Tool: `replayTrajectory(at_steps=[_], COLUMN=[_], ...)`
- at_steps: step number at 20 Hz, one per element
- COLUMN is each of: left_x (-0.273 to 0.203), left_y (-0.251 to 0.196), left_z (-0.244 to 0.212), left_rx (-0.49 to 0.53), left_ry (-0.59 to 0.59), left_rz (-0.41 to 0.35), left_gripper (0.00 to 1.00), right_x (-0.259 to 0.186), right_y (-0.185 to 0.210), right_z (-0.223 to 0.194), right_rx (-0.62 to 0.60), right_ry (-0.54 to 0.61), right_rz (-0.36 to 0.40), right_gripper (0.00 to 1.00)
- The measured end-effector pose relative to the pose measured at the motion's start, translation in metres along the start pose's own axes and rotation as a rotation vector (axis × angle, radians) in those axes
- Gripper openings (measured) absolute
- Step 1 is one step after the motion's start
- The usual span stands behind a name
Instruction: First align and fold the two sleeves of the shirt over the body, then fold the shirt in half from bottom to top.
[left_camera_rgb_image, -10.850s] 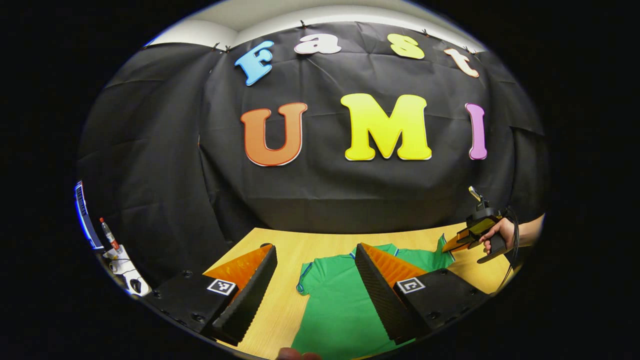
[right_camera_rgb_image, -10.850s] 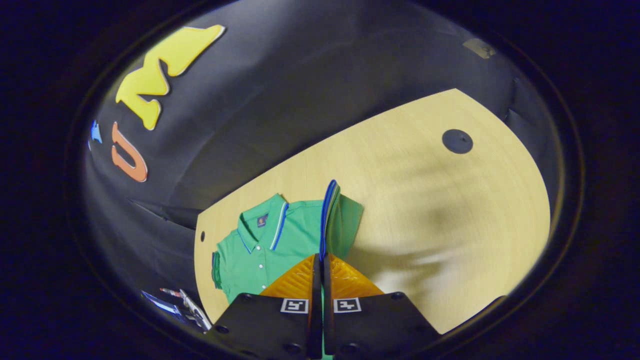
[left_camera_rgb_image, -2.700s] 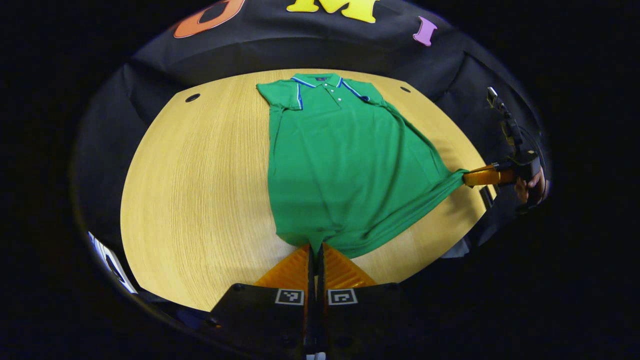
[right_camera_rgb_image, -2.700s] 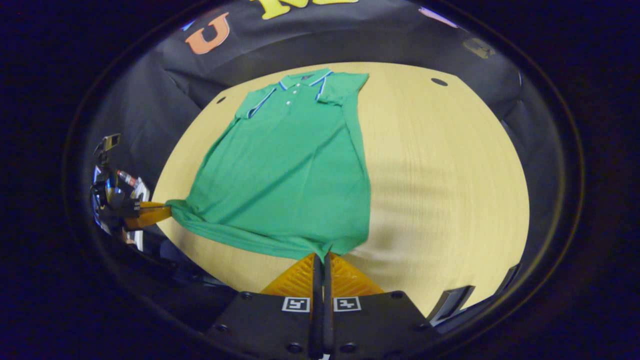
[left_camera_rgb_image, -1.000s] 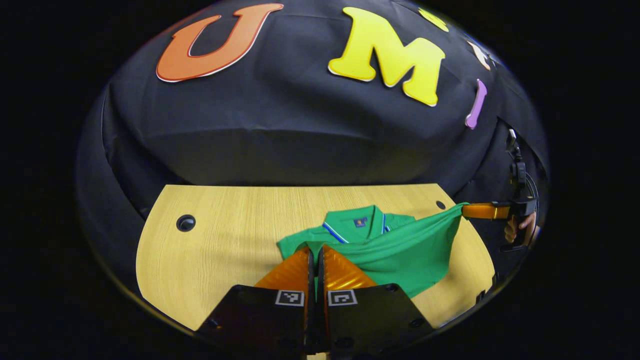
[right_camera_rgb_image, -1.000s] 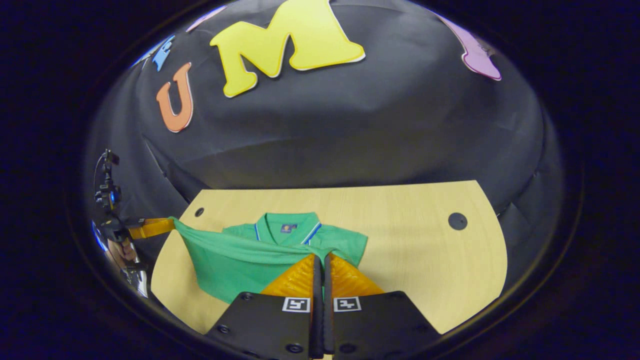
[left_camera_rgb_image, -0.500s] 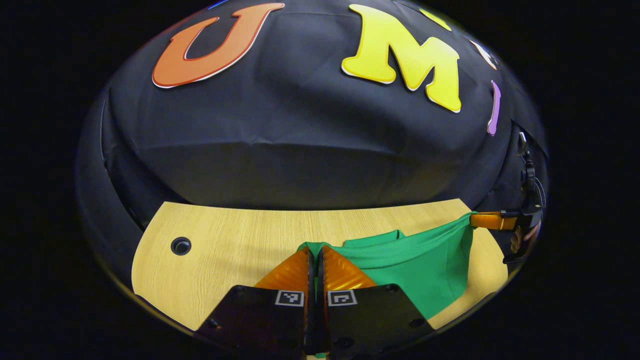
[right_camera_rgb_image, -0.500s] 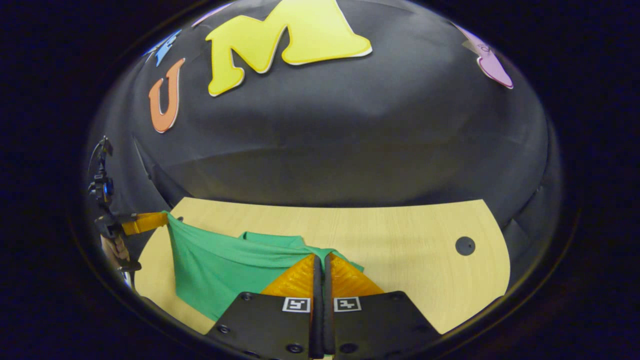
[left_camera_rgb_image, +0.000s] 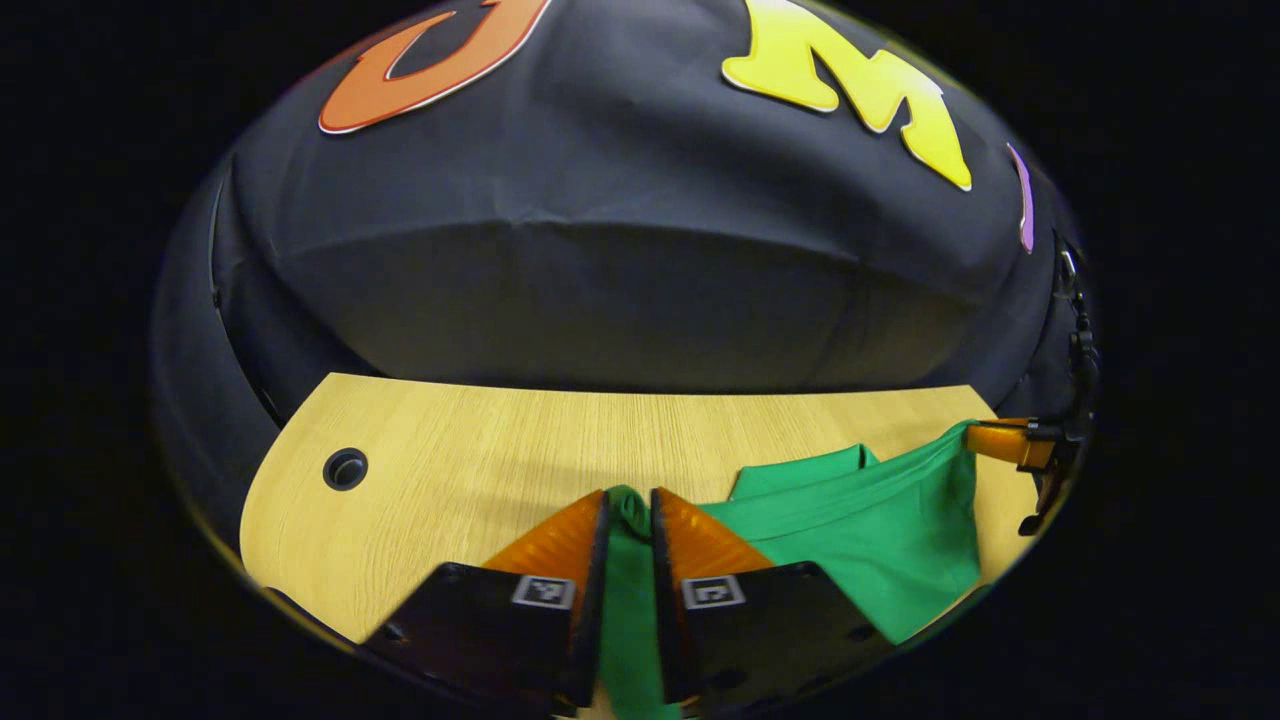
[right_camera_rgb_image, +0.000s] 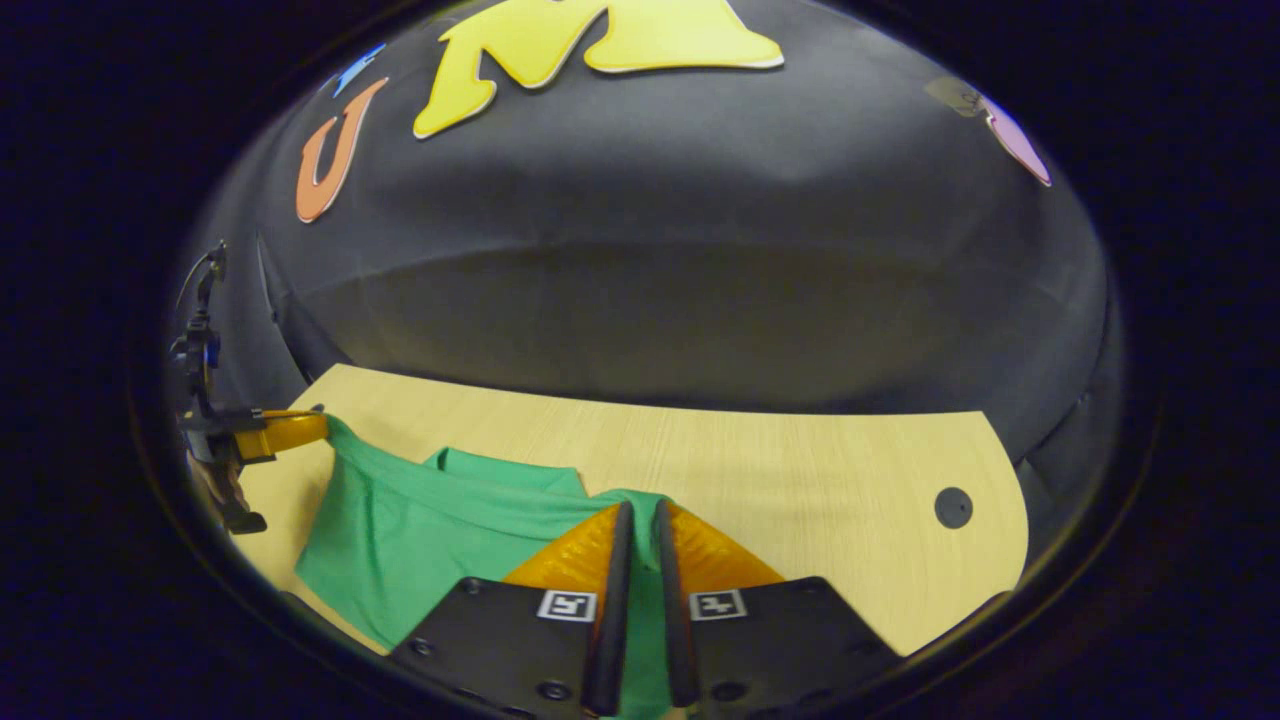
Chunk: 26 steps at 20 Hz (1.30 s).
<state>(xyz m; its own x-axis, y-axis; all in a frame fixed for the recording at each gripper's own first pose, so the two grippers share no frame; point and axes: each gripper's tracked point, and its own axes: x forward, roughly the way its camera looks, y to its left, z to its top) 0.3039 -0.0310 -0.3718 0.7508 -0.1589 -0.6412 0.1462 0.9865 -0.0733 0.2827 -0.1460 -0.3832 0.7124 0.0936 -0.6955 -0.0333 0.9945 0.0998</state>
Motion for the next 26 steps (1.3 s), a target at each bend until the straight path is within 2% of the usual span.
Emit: replayTrajectory(at_steps=[3,4,5,6,8,10,15,18,22,23,24,26], left_x=[-0.019,-0.028,-0.038,-0.05,-0.078,-0.115,-0.228,-0.299,-0.385,-0.402,-0.418,-0.445], left_y=[0.005,0.006,0.006,0.006,0.006,0.002,-0.018,-0.027,-0.055,-0.057,-0.06,-0.065], left_z=[0.013,0.02,0.027,0.035,0.052,0.073,0.128,0.143,0.146,0.141,0.138,0.125], left_rx=[-0.025,-0.039,-0.051,-0.06,-0.066,-0.054,0.007,0.016,0.029,0.03,0.028,0.019], left_ry=[-0.033,-0.052,-0.071,-0.088,-0.13,-0.193,-0.374,-0.474,-0.589,-0.607,-0.625,-0.641], left_rz=[0.035,0.039,0.042,0.044,0.049,0.049,0.054,0.096,0.096,0.091,0.086,0.094], left_gripper=[0.95,0.96,0.96,0.97,0.98,0.97,1.0,0.98,0.98,0.89,1.0,0.98], right_x=[-0.019,-0.029,-0.04,-0.052,-0.08,-0.115,-0.22,-0.296,-0.38,-0.397,-0.412,-0.435], right_y=[-0.005,-0.006,-0.005,-0.003,0.005,0.018,0.057,0.074,0.107,0.115,0.121,0.132], right_z=[0.016,0.023,0.03,0.038,0.051,0.067,0.099,0.112,0.095,0.09,0.085,0.075], right_rx=[-0.011,-0.02,-0.03,-0.034,-0.044,-0.052,-0.067,-0.118,-0.083,-0.07,-0.068,-0.089], right_ry=[-0.06,-0.084,-0.107,-0.13,-0.173,-0.23,-0.402,-0.515,-0.613,-0.634,-0.657,-0.687], right_rz=[-0.051,-0.067,-0.081,-0.091,-0.104,-0.101,-0.106,-0.14,-0.157,-0.155,-0.16,-0.177], right_gripper=[0.96,0.87,0.94,0.9,0.95,0.95,0.93,0.95,0.95,0.95,0.95,0.95])
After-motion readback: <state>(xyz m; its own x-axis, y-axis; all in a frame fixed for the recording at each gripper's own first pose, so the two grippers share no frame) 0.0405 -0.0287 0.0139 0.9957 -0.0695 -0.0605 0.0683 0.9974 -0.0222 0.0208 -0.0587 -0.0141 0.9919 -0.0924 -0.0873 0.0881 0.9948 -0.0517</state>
